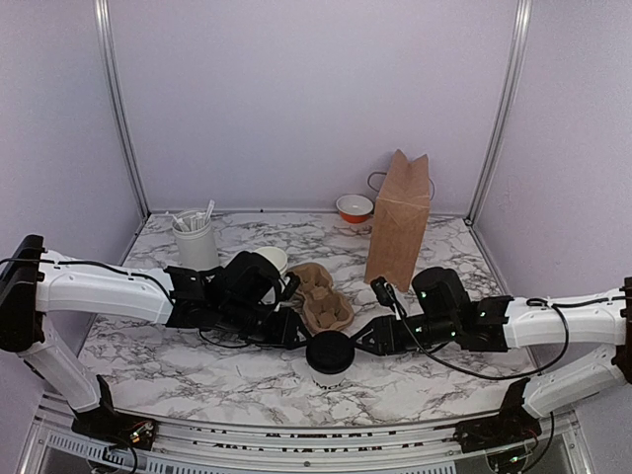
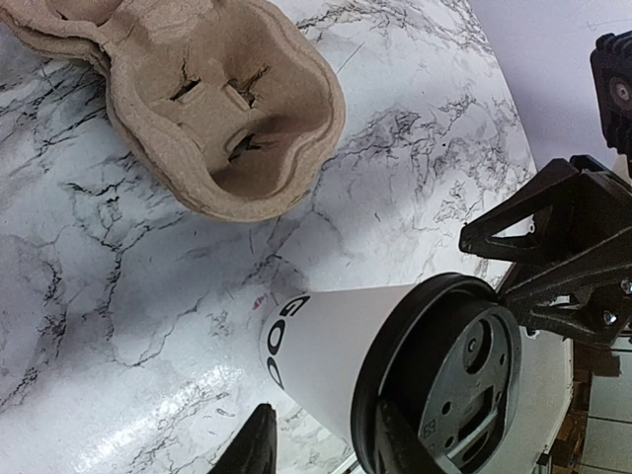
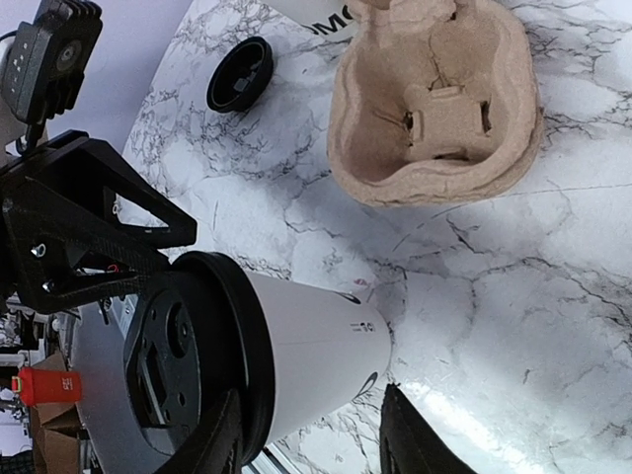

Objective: Pack the takeout coffee

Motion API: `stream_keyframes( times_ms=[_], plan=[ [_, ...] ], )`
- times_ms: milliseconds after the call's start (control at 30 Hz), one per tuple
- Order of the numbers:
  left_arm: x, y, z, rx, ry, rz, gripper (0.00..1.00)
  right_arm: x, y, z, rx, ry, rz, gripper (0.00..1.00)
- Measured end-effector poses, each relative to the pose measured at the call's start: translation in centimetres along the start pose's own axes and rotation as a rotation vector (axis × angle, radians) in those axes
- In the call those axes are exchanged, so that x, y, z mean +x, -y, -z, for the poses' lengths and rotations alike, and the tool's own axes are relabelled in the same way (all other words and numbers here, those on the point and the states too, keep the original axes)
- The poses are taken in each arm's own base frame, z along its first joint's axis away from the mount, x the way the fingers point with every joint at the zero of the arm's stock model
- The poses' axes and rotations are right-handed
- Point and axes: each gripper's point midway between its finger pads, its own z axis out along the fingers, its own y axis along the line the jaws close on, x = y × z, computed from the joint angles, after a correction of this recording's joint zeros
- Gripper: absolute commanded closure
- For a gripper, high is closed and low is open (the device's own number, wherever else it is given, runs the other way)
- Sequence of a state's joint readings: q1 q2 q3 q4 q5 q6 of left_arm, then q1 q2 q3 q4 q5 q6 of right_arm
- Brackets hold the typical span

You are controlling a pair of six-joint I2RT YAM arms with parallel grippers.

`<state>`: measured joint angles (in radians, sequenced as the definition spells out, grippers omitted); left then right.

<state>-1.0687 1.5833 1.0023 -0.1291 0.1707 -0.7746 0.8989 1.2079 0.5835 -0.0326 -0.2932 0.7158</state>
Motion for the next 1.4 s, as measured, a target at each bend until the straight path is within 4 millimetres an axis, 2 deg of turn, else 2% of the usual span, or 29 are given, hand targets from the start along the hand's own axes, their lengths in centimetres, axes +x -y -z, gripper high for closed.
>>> stream_keyframes(
  times_ms=[433, 867, 1233, 1400],
  plan=[
    [0.0, 0.3, -0.1, 0.016, 0.009, -0.002, 0.65, 0.9, 0.2, 0.1, -0.036, 0.014, -0.003, 0.56],
    [-0.1, -0.1, -0.2, 0.001, 0.020, 0.001, 0.65, 1.6, -0.4, -0.6, -0.025, -0.004, -0.001, 0.58],
    [-0.3, 0.1, -0.3, -0.005, 0.021, -0.030, 0.64, 1.3, -0.4, 0.3, 0.039, -0.006, -0.014, 0.57],
    [-0.6, 0.3, -0.2, -0.015, 0.016, -0.048, 0.63, 0.4, -0.8, 0.7, 0.051, 0.015, -0.017, 0.57]
  ],
)
